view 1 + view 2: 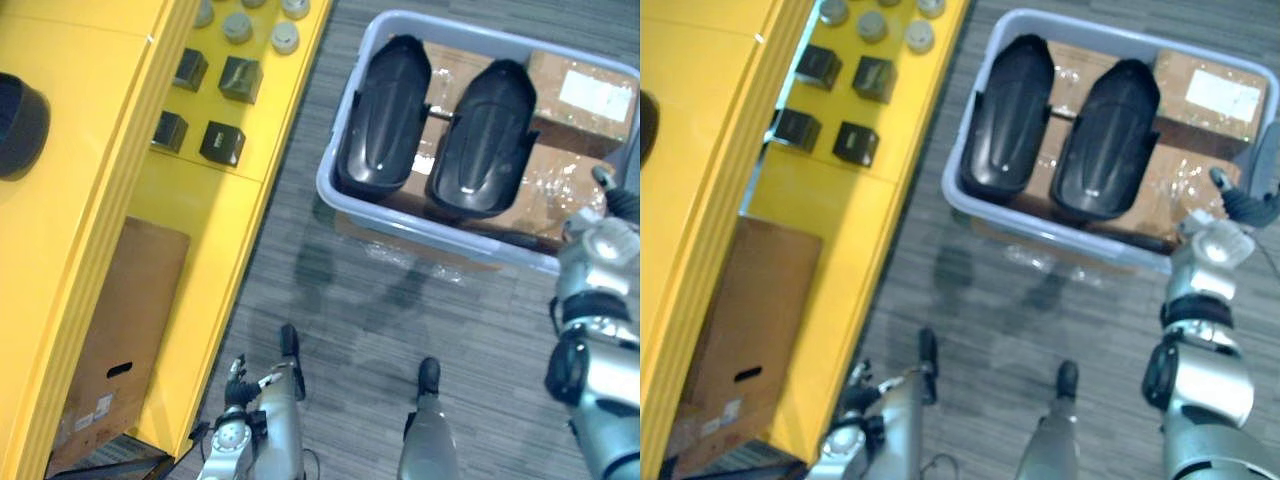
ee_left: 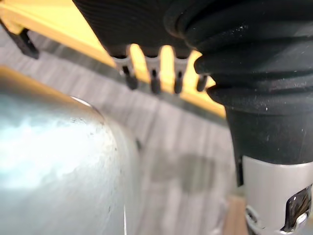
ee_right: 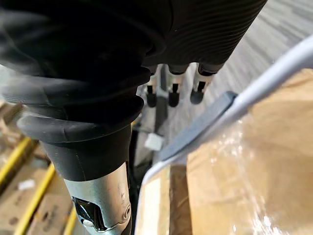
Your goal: Walk over and take plastic housings, then place them on the shelf
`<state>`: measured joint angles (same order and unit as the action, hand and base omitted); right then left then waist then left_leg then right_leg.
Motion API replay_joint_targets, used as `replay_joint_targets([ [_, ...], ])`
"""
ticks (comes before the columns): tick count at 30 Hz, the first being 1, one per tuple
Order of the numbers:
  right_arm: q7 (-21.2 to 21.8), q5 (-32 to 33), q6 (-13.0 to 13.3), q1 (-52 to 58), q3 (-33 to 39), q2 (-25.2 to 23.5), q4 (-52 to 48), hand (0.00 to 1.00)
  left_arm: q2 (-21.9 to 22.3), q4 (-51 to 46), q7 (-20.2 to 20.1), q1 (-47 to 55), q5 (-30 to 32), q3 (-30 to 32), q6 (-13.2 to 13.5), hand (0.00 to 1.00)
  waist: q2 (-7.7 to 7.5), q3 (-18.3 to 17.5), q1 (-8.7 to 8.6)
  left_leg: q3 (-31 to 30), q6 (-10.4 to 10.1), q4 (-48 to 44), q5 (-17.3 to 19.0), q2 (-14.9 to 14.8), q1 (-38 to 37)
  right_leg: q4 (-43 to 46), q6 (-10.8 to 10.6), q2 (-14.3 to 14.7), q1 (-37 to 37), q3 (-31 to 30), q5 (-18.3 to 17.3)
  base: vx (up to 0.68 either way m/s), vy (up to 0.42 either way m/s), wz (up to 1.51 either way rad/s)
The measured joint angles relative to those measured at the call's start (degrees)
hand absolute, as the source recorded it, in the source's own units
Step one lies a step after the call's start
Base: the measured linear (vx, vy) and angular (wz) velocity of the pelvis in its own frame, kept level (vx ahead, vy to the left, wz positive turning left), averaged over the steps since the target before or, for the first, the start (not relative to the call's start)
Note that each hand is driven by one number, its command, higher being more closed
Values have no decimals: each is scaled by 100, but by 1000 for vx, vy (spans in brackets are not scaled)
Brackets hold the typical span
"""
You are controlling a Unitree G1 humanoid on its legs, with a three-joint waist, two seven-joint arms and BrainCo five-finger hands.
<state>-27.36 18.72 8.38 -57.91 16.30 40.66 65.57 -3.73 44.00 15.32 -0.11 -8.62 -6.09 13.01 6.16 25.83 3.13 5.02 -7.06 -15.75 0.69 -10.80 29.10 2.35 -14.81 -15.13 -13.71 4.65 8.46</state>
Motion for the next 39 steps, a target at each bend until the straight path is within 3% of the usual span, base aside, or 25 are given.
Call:
replay_joint_targets([
  [9, 230, 16, -102, -751, -755, 300, 313, 0, -48, -2, -38, -131, -49, -147, 81, 0, 22, 154, 83, -21, -25, 560, -393, 33, 1, 2, 4, 29, -244, 21, 66, -25, 1, 1],
  [15, 25, -148, -70, -772, -753, 338, -608, 0, -49, 23, -32, -266, -59, -186, 76, 0, 8, 273, 91, -144, -74, 767, -562, 35, 25, 1, 4, 72, -337, 20, 66, -52, -19, 2],
  [21, -274, -420, 53, -772, -740, 138, -1179, 0, -47, 37, -26, -276, -64, -190, 79, 0, 2, 277, 85, -174, -76, 765, -593, 35, 25, 0, 6, 79, -336, 21, 65, -35, -10, 0],
  [27, -250, -501, 56, -767, -740, -107, -1223, 0, -52, 70, -36, -282, -234, -191, 84, 0, -1, 278, 95, -254, -121, 991, -759, 35, 25, 10, 24, 112, -406, 39, 54, -46, -14, 2],
  [33, 101, -480, 19, -804, -753, -147, -358, 0, -54, 257, -52, -407, -263, -204, 79, 0, -1, 278, 139, -339, -162, 1520, -1137, 35, -79, 8, 180, 149, -477, 190, -41, -55, -30, 6],
  [39, 403, -487, -206, -1121, -937, -149, 499, 0, -103, 315, -89, -452, -283, -378, 86, 0, -1, 278, 177, -382, -207, 2040, -1487, 35, -195, -34, 292, 169, -564, 322, -142, -75, -22, 0],
])
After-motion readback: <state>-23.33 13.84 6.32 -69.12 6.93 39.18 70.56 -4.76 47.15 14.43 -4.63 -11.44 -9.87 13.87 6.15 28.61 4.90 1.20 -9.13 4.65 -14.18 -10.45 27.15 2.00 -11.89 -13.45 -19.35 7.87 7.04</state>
